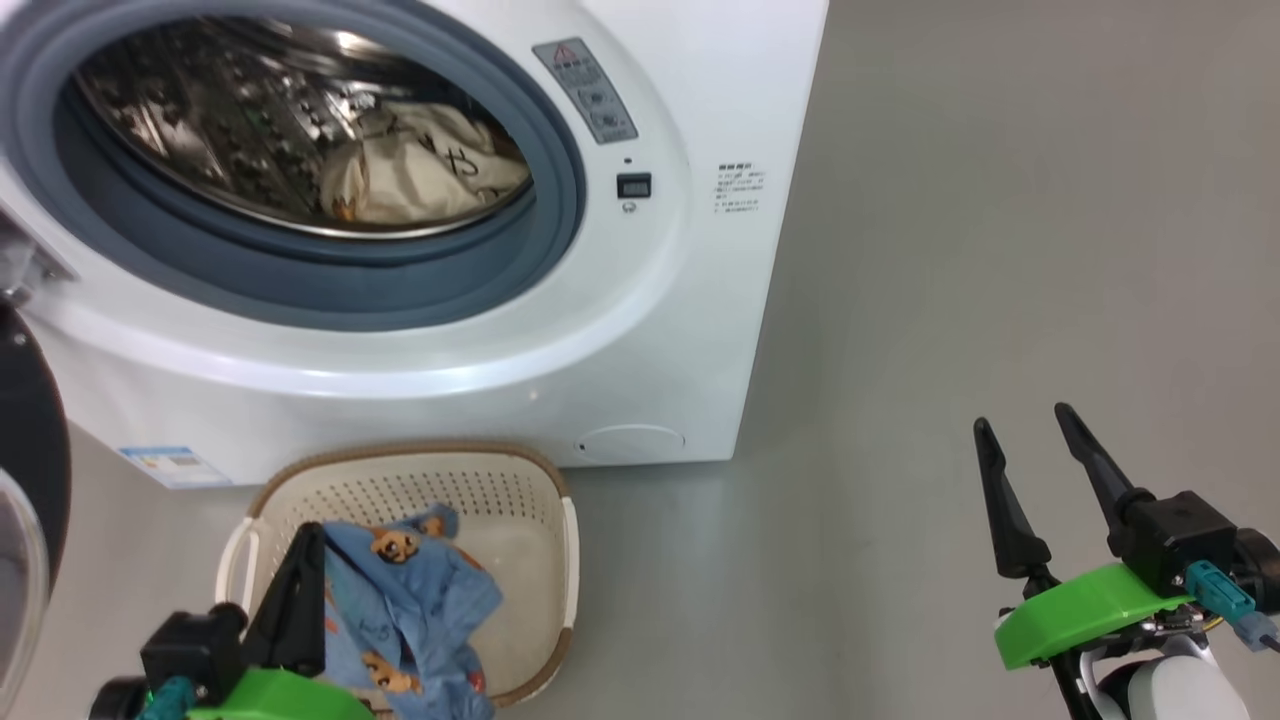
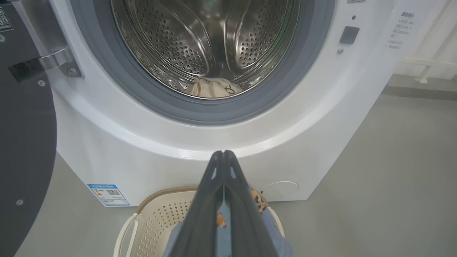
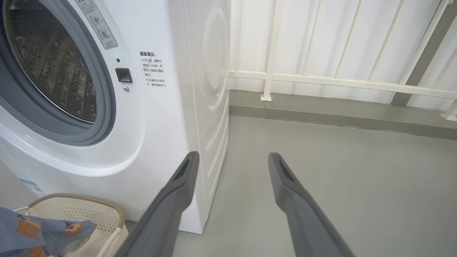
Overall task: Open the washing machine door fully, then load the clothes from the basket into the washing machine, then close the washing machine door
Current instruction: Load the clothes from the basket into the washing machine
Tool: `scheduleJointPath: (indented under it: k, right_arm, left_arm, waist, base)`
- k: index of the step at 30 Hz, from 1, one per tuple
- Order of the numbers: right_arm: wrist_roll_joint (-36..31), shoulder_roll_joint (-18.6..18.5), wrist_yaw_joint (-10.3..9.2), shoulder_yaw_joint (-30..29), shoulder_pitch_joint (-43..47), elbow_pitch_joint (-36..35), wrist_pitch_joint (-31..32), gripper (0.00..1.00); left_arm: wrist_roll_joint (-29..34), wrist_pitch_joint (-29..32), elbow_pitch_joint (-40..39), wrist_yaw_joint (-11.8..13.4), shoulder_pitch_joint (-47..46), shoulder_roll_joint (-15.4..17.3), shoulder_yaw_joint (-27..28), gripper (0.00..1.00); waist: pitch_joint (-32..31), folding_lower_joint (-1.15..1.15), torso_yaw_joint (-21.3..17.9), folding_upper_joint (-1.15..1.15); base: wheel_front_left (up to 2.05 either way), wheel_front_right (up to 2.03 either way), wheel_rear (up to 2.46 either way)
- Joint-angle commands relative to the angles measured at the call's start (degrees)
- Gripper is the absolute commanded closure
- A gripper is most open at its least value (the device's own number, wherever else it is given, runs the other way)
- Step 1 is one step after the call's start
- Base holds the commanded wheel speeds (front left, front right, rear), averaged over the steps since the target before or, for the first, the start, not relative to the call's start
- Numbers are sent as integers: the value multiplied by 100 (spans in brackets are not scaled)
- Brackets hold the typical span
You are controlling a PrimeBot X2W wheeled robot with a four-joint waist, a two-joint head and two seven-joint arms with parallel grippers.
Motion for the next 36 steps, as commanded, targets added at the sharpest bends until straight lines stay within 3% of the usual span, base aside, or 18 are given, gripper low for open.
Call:
scheduleJointPath:
  k: [1,24,36]
  right_arm:
    - [45,6,9,125,2,-122,-55,0]
    - [145,6,9,170,110,-118,-28,0]
    - [128,6,9,176,-39,-196,-51,0]
  left_arm:
    - [-7,-43,-189,-9,-4,69,208,100]
    - [-48,-44,-571,-109,274,-52,302,100]
    - [231,-44,-966,-151,-261,-35,333,100]
  waist:
    - [-173,0,3,0]
    - [-340,0,59,0]
    - [144,0,-97,0]
  base:
    - [0,0,0]
    - [0,0,0]
    - [0,0,0]
